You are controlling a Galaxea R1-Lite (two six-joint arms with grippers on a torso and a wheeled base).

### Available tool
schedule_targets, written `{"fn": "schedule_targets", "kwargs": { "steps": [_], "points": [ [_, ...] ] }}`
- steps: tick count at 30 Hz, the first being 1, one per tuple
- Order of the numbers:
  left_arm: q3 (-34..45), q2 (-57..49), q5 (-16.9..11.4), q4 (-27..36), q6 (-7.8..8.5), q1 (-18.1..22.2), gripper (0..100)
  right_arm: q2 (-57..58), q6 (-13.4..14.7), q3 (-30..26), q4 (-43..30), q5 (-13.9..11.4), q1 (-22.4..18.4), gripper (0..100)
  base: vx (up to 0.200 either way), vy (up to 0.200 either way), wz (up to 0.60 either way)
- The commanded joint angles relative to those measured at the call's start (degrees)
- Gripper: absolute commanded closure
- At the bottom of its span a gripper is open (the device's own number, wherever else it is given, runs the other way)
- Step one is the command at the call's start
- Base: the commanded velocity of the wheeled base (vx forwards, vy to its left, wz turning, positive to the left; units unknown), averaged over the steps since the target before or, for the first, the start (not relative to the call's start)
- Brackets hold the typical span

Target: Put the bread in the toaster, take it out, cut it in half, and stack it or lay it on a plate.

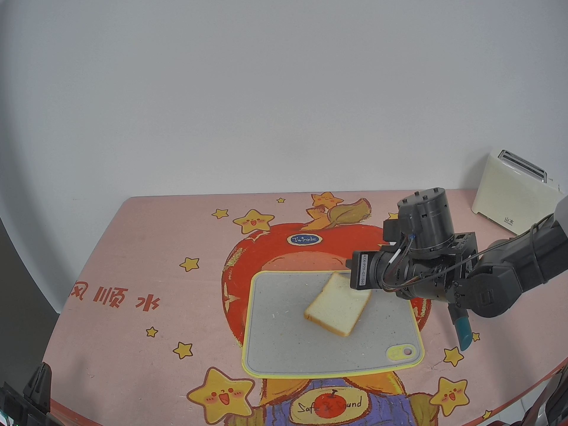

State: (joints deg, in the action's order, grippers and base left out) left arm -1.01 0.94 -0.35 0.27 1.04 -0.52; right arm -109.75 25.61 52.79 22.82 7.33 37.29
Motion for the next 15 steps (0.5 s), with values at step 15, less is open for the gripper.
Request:
{"fn": "schedule_targets", "kwargs": {
  "steps": [15],
  "points": [
    [0.9, 0.1, 0.0, 0.0, 0.02, 0.0, 100, -2.2, 2.1, -1.4, -0.5, 0.3, 1.1, 100, 0.0, 0.0, 0.0]
  ]
}}
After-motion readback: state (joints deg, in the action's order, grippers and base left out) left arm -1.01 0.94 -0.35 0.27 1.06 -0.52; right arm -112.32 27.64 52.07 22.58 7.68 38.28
